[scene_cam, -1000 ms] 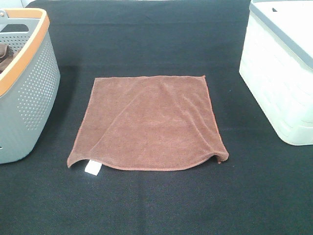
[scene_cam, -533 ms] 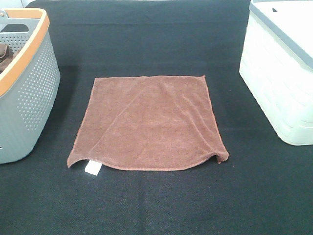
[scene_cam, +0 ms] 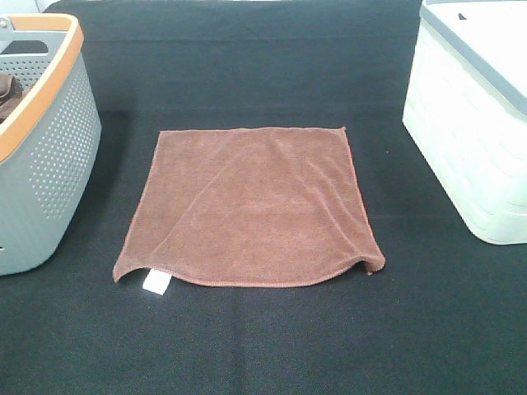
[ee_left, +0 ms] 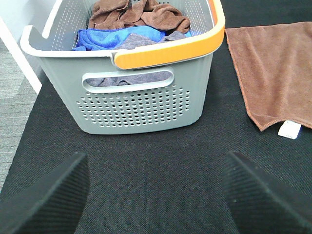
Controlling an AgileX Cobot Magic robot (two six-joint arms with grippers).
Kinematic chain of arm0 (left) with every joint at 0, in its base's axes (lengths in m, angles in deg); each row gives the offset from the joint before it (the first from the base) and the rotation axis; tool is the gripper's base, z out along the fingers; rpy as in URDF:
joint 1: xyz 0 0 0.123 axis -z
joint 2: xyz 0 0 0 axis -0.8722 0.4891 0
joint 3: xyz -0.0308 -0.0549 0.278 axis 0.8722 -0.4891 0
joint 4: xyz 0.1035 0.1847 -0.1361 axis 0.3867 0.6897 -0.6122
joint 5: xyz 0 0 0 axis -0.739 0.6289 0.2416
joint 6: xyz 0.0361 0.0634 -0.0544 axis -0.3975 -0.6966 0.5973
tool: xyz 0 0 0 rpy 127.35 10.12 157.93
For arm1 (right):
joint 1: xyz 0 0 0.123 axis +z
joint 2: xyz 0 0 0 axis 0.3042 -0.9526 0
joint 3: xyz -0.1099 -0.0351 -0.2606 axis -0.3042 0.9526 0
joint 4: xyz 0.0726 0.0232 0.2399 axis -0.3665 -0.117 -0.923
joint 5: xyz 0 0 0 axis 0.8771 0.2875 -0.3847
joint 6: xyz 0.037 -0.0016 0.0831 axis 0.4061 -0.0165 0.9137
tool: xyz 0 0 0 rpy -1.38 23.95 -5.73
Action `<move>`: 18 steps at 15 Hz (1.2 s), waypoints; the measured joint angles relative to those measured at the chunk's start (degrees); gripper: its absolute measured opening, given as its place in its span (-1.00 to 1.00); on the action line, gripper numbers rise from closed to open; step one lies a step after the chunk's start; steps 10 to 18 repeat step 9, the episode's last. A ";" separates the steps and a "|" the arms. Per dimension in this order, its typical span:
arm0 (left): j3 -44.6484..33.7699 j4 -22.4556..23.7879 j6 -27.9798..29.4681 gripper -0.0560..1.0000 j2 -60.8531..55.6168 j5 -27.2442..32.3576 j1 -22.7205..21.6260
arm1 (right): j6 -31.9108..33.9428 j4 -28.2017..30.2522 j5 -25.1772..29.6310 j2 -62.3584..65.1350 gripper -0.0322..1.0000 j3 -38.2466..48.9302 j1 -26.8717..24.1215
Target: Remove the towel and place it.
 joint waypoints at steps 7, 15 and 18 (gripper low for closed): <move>0.00 0.00 0.00 0.48 0.00 0.00 0.00 | 1.38 1.26 0.00 0.00 0.54 0.00 0.00; 0.00 0.00 0.00 0.48 0.00 0.00 0.00 | 1.38 1.26 0.00 0.00 0.54 0.00 0.00; 0.00 0.00 0.00 0.48 0.00 0.00 0.00 | 1.38 1.26 0.00 0.00 0.54 0.00 0.00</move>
